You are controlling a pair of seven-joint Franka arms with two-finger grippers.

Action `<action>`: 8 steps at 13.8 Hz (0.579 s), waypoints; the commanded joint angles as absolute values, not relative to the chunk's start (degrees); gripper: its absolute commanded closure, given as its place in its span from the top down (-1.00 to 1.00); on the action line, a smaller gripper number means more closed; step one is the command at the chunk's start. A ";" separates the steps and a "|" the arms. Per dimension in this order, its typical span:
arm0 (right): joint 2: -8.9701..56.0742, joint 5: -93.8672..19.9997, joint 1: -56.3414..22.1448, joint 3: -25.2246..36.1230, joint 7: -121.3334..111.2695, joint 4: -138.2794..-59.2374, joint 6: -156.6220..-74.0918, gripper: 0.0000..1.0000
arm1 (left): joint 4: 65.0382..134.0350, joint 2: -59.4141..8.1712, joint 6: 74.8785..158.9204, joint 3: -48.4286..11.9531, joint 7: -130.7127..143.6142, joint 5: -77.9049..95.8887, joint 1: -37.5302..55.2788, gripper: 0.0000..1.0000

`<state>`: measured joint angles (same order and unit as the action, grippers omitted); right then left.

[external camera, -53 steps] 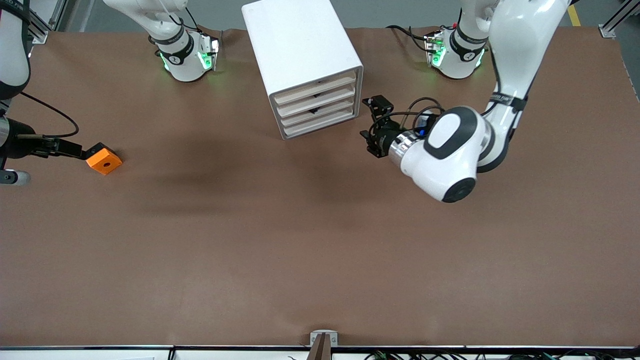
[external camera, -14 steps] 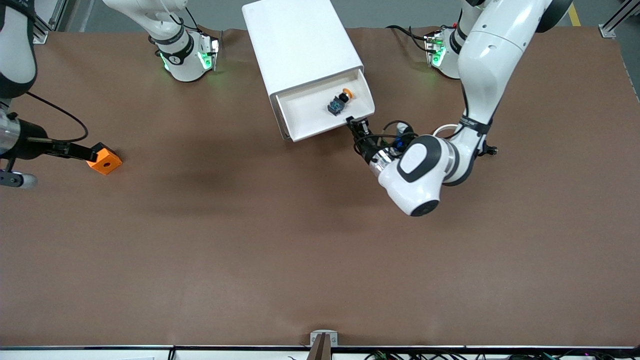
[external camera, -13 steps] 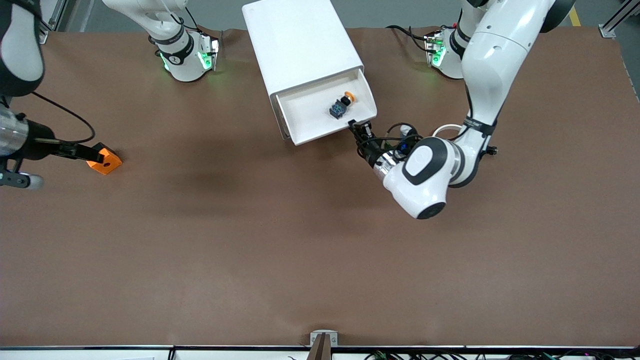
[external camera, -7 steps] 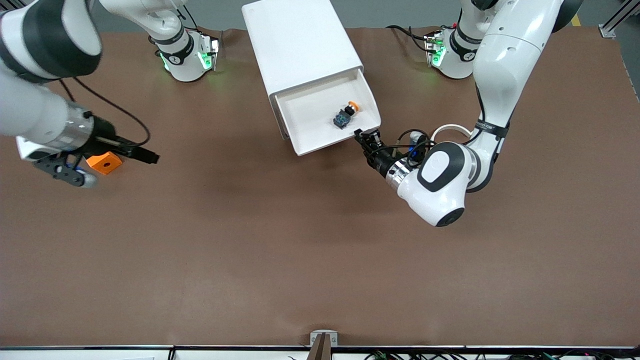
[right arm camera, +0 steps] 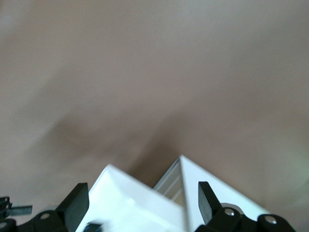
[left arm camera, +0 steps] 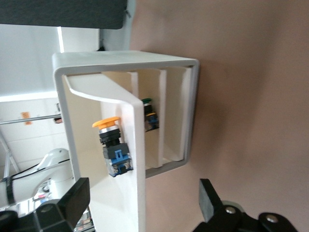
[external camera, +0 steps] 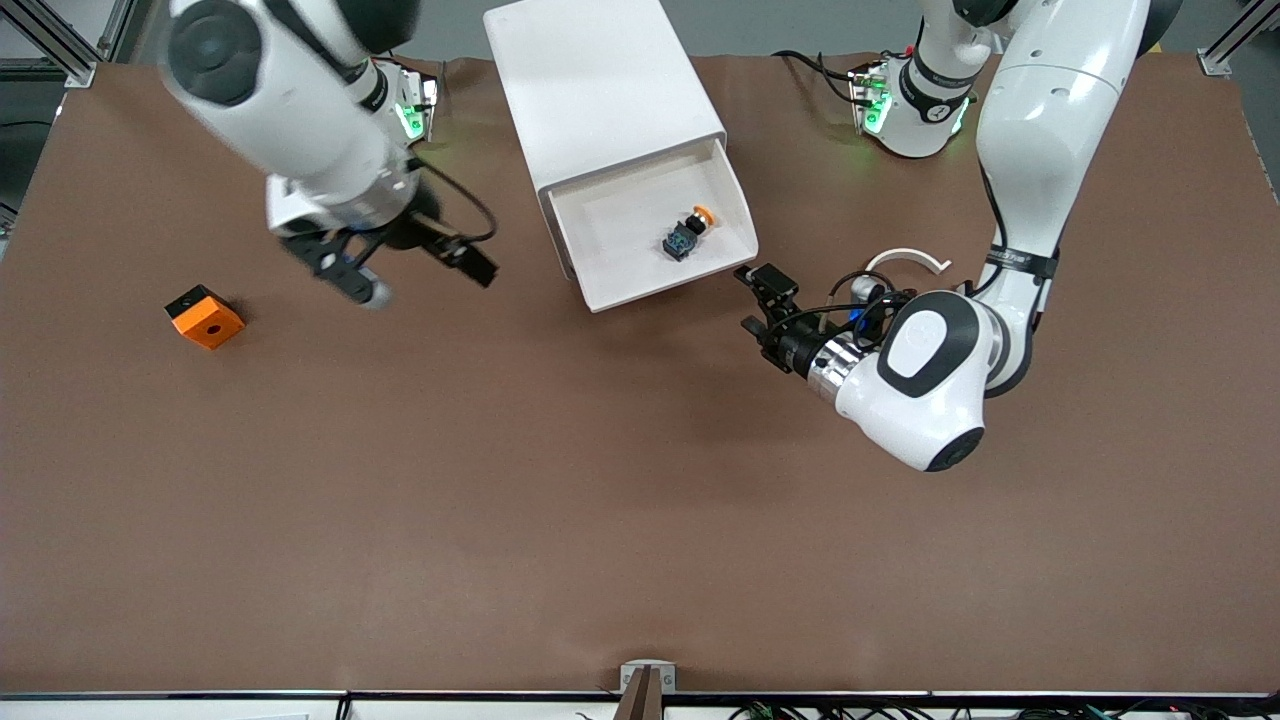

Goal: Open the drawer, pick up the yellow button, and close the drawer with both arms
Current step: 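Grasp the orange-capped button with the right gripper while the left gripper withdraws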

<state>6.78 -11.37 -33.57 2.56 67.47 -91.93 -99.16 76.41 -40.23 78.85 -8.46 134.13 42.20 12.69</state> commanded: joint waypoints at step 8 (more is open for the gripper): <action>18.36 -7.30 -51.67 3.52 89.10 -82.53 -102.30 1.00 | 70.14 -34.73 78.49 -8.44 105.16 15.75 8.61 1.00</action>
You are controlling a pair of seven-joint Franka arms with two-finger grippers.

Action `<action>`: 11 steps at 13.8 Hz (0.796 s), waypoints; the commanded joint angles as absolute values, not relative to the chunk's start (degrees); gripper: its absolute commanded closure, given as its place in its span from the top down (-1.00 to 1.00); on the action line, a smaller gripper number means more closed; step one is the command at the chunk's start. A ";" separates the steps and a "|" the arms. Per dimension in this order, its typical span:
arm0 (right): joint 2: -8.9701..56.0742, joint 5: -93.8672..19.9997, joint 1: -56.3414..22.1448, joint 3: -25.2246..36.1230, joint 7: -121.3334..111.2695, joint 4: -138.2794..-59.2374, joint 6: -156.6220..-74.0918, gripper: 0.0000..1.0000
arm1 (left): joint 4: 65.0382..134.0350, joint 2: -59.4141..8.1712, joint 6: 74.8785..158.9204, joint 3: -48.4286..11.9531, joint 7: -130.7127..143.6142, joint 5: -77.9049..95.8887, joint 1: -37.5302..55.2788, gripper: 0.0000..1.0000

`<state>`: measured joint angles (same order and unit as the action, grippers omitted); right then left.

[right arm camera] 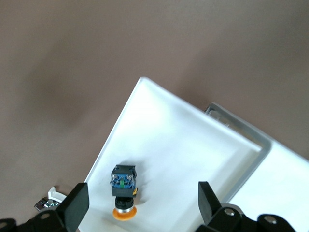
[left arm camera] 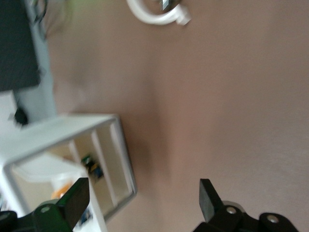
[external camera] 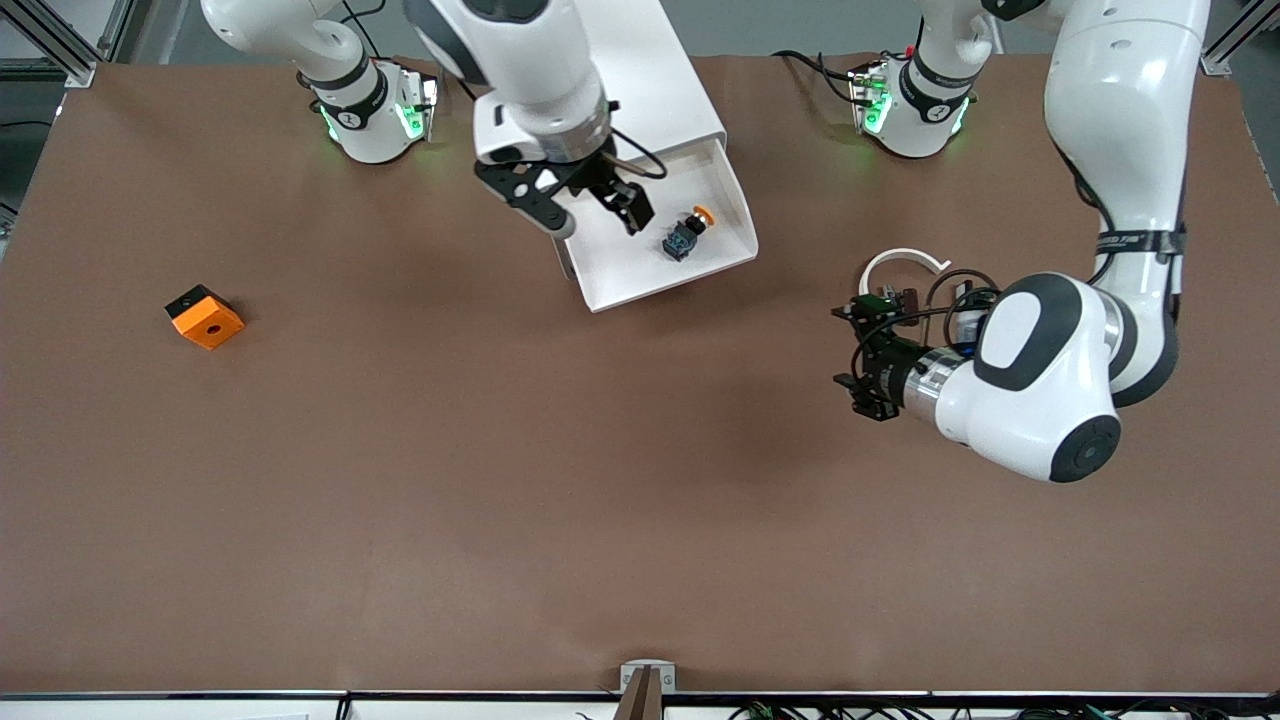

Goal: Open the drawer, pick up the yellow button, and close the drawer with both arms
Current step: 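Grasp the orange-capped button with the right gripper while the left gripper withdraws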

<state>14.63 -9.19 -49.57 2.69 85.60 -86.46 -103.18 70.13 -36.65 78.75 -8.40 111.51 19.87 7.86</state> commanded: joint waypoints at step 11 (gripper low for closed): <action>30.67 -0.97 -57.83 3.69 97.81 -75.67 -105.02 1.00 | 86.86 -22.01 92.14 -8.96 53.81 7.38 7.74 1.00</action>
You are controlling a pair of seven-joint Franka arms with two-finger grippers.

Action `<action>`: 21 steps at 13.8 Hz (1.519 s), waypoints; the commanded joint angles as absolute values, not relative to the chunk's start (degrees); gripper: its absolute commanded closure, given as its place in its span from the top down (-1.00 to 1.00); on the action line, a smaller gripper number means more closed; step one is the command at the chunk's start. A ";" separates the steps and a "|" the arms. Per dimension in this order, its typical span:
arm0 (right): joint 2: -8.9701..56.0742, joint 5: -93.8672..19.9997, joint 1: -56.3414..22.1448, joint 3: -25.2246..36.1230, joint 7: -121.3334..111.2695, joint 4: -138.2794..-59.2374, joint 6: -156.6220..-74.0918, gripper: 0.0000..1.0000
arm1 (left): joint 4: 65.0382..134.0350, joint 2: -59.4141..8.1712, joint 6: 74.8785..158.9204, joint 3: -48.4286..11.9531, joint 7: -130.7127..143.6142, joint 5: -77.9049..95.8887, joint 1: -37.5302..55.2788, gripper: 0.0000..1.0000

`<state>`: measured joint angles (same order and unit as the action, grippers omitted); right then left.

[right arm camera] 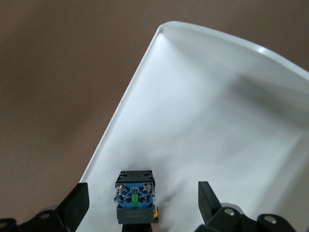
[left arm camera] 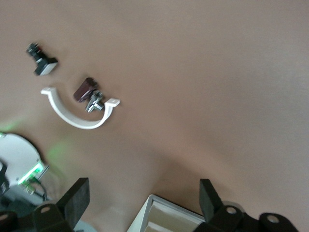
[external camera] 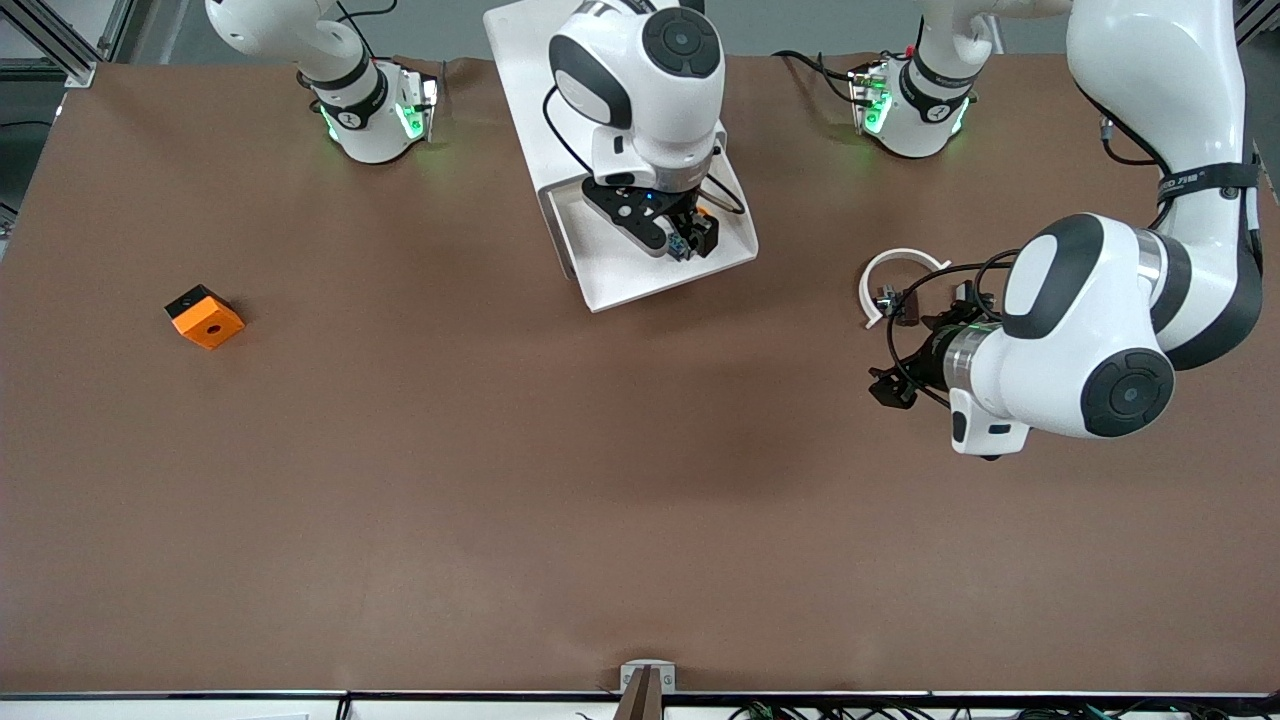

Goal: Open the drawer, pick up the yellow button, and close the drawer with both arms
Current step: 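Lift the button out with the right gripper while the left gripper returns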

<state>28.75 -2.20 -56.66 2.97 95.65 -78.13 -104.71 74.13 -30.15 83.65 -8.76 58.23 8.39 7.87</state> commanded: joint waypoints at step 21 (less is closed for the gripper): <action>32.17 -0.70 -58.80 3.60 97.91 -75.41 -106.44 -1.00 | 103.27 -16.09 110.39 -18.98 39.90 1.05 8.00 1.00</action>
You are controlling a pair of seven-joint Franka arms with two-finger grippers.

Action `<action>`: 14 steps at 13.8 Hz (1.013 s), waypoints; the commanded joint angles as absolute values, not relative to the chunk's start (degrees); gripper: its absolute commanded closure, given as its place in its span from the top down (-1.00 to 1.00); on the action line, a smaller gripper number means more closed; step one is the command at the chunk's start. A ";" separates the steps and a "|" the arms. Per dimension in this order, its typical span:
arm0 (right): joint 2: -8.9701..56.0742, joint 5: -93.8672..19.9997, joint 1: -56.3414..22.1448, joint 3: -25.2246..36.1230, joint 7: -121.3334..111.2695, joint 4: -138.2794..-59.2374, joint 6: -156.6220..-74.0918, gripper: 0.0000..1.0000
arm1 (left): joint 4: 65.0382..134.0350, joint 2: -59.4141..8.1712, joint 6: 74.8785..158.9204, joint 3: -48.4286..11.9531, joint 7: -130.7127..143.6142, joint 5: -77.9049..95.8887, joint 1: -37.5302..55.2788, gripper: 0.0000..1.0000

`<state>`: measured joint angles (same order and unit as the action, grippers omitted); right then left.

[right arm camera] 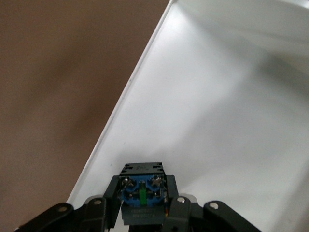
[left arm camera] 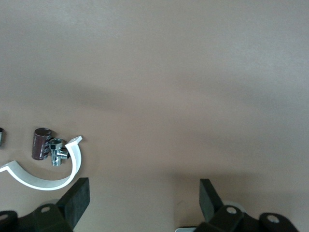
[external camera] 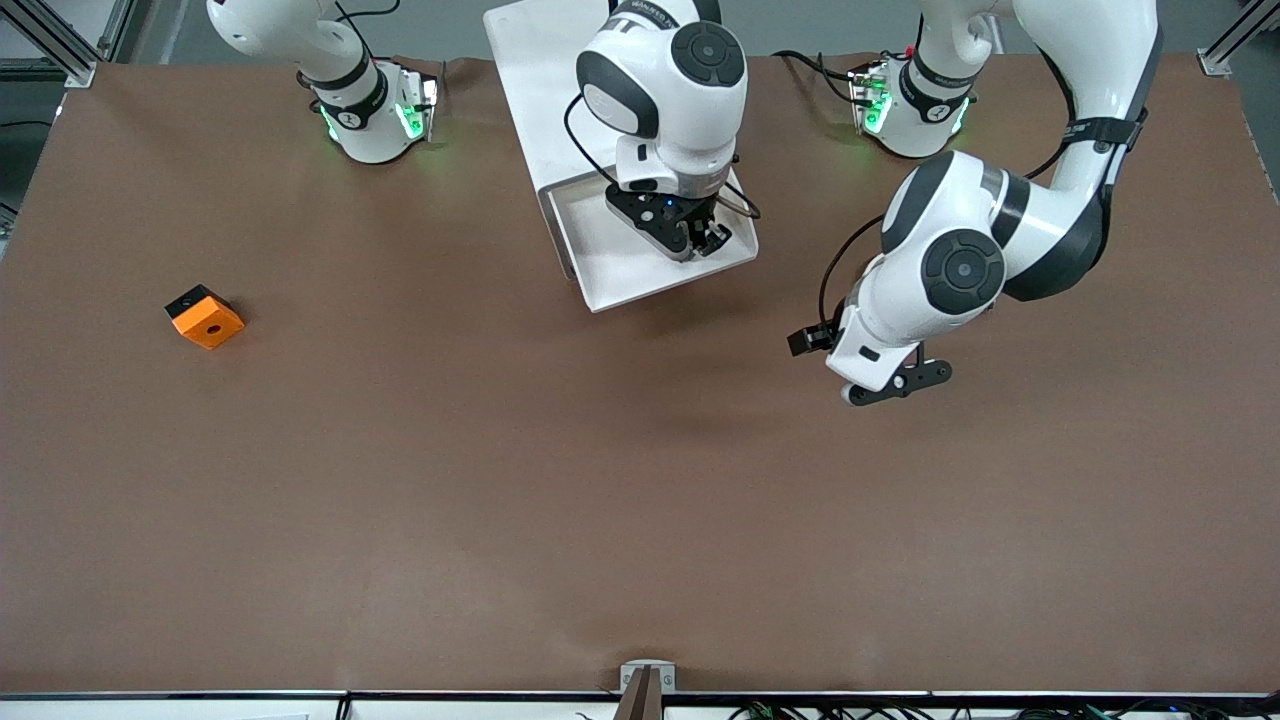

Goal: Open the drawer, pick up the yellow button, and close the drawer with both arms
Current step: 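Lift the button out with the right gripper while the left gripper returns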

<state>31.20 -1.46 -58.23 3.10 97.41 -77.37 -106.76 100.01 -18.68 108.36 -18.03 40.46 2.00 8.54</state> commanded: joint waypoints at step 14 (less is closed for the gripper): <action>23.47 -4.13 -38.44 3.52 60.44 -69.34 -89.67 -1.00 | 104.15 -18.89 112.67 -23.82 50.35 6.50 9.48 1.00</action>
